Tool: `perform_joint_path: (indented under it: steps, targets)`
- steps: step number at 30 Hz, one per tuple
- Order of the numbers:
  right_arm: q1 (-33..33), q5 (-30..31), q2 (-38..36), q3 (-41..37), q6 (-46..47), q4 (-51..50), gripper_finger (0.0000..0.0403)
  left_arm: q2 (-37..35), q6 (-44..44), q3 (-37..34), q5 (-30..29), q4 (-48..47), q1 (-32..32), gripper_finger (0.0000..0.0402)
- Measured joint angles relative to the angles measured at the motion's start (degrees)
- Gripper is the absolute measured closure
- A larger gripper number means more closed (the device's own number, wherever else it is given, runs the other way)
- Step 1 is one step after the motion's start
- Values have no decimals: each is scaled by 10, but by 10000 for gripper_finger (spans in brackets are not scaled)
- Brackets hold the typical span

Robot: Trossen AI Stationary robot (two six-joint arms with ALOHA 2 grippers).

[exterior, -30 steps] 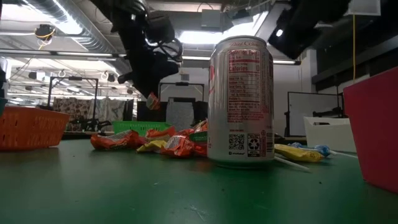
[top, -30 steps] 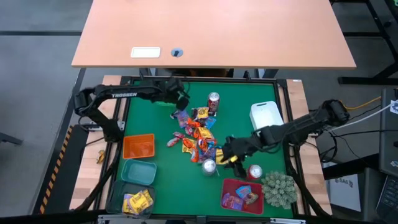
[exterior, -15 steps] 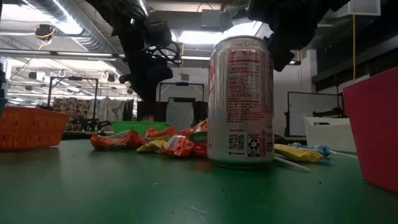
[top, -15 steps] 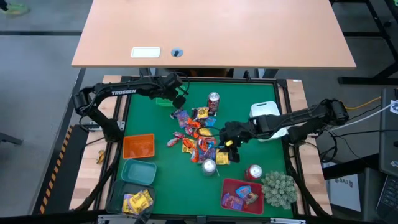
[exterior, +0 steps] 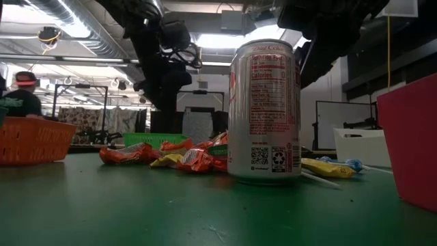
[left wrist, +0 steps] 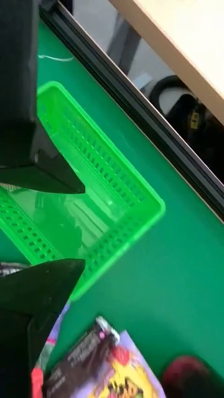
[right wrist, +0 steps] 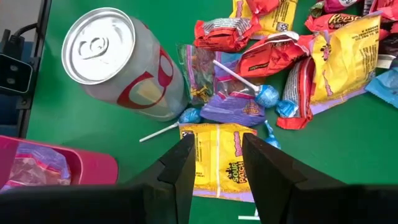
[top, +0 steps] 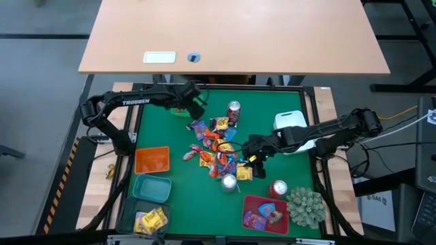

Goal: Sort candy
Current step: Put the orange chocolate into the green bin

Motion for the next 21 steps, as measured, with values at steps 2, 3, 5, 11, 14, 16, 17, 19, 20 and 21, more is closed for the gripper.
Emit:
perform_joint_path:
  steps: [2, 3, 5, 11, 14, 16, 17, 19, 20, 21]
  targets:
    - [0, 0, 0, 0, 0, 0, 270, 0, 20, 0, 4, 15, -10, 230]
    - [0, 0, 0, 0, 0, 0, 270, 0, 28, 0, 8, 24, -16, 230]
    - [0, 0, 0, 0, 0, 0, 270, 0, 45, 0, 21, 43, -30, 230]
    - [0, 0, 0, 0, 0, 0, 270, 0, 91, 0, 89, 84, -75, 230]
    - [0, 0, 0, 0, 0, 0, 270, 0, 117, 0, 107, 84, -99, 230]
    - [0, 0, 0, 0, 0, 0, 270, 0, 133, 0, 112, 84, -114, 230]
    - [0, 0, 0, 0, 0, 1, 270, 0, 142, 0, 112, 84, -121, 230]
    - [0, 0, 0, 0, 0, 1, 270, 0, 156, 0, 112, 84, -134, 230]
    - [0, 0, 0, 0, 0, 1, 270, 2, 160, 0, 112, 84, -139, 230]
    - [0, 0, 0, 0, 0, 1, 270, 5, 164, 0, 112, 86, -144, 230]
